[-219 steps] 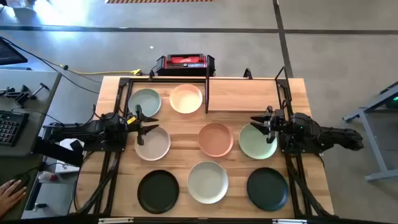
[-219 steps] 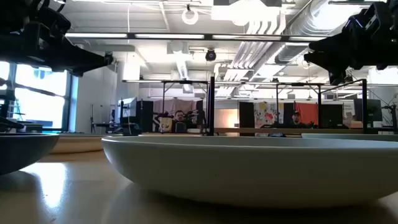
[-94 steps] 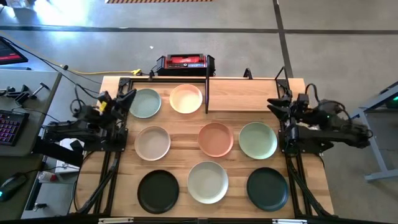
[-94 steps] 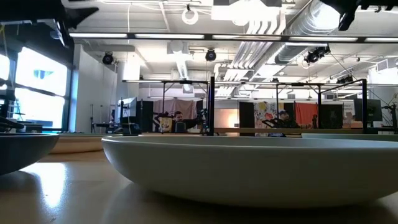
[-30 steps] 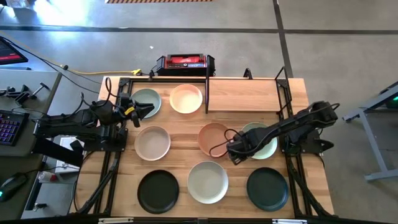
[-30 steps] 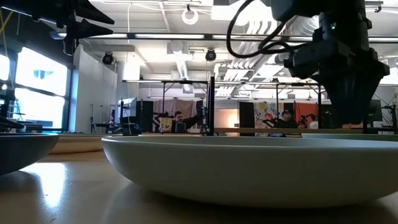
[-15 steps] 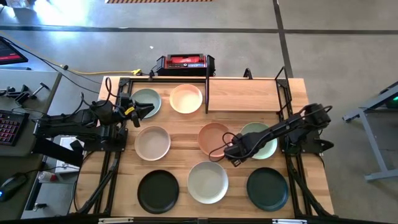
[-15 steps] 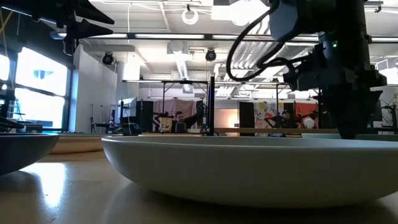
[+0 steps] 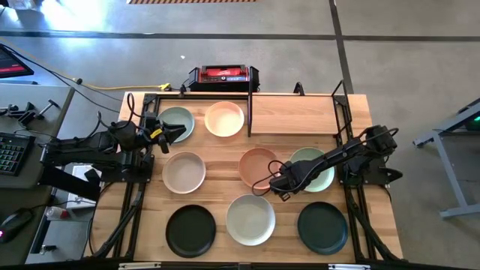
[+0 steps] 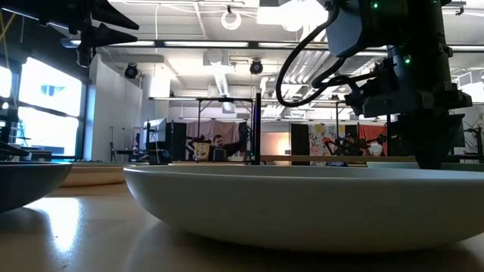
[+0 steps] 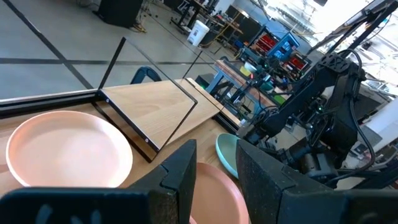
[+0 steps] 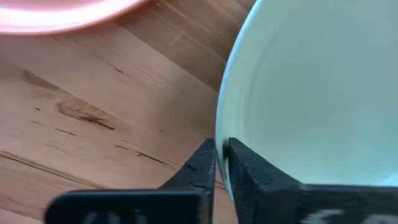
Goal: Place and stack plates onto a shelf
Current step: Put the light green plate on the shelf
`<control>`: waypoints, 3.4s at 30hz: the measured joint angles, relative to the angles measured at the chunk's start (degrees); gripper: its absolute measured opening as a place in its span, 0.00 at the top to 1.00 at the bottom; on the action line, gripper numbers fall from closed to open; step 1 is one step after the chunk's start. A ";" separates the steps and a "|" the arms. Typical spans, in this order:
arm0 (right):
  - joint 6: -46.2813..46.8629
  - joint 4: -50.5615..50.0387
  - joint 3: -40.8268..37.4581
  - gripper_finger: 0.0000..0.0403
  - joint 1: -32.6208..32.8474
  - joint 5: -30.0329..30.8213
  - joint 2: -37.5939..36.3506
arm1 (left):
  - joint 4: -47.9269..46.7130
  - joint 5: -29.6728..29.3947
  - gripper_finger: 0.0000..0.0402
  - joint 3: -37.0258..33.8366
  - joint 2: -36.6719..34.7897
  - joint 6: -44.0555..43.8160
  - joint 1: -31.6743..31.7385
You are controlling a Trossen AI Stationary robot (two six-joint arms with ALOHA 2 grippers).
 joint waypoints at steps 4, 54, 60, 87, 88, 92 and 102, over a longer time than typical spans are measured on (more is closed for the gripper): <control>0.26 -0.36 0.00 0.98 0.00 -0.17 0.00 | -0.58 -0.11 0.75 0.00 0.00 0.00 0.00; -29.23 -31.39 19.31 1.00 -14.99 25.47 -0.09 | -2.51 -4.90 0.75 -0.02 0.02 -0.15 0.00; -37.39 -23.15 14.45 1.00 -19.98 24.97 -0.07 | -2.49 -5.10 0.75 -0.02 0.02 -0.17 0.00; -50.87 -14.07 9.55 1.00 -39.42 18.69 -0.07 | -2.49 -6.25 0.75 -0.02 0.02 -1.66 0.00; -51.23 -13.95 9.55 1.00 -39.89 17.98 -0.07 | -2.49 -6.25 0.75 -0.02 0.02 -1.66 0.00; -51.28 -14.01 9.55 1.00 -41.57 16.16 -0.07 | -2.49 -6.27 0.75 -0.02 0.02 -1.64 0.01; -52.74 -13.91 9.55 0.95 -43.47 16.55 -0.07 | -2.49 -6.29 0.75 -0.02 0.02 -1.60 0.00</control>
